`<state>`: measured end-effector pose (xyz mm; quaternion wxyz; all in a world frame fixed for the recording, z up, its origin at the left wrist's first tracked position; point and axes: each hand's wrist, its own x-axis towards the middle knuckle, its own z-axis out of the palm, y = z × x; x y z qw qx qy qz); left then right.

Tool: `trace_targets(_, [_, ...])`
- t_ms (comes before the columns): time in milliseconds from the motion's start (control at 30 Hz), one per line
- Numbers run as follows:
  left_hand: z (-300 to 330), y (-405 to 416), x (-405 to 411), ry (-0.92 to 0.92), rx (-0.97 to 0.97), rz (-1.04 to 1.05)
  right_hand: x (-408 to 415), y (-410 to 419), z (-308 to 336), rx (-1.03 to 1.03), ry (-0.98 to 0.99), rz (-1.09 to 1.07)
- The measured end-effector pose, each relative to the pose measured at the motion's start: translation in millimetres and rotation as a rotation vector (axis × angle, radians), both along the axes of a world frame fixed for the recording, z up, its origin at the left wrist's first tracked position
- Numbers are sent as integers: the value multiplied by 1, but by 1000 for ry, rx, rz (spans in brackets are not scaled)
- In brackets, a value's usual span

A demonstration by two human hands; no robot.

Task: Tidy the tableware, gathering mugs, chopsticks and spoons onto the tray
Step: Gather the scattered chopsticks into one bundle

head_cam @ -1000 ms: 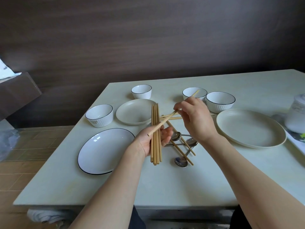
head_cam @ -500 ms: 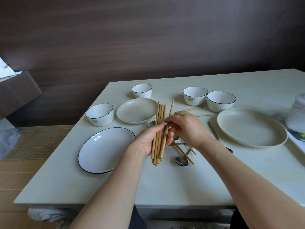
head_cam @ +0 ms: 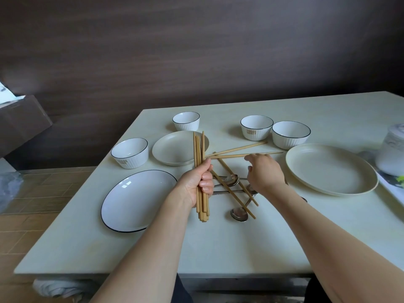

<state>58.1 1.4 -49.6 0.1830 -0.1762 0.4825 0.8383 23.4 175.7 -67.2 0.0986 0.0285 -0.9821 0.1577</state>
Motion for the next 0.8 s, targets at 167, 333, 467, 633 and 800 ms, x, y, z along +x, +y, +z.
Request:
trace_targets(167, [-4, 0, -10, -23, 1, 95, -7, -7, -3, 32, -56, 66])
trace_targets(333, [-9, -1, -22, -35, -45, 123, -27, -20, -6, -15, -143, 104])
trace_targets(467, [-13, -1, -28, -43, -63, 143, -42, -24, -10, -31, -206, 119])
trace_targets(633, [-16, -2, -32, -68, -71, 146, -49, -23, -15, 42, -230, 104])
trace_targets(800, [-12, 0, -25, -76, -49, 125, -41, -16, -15, 114, -125, 151])
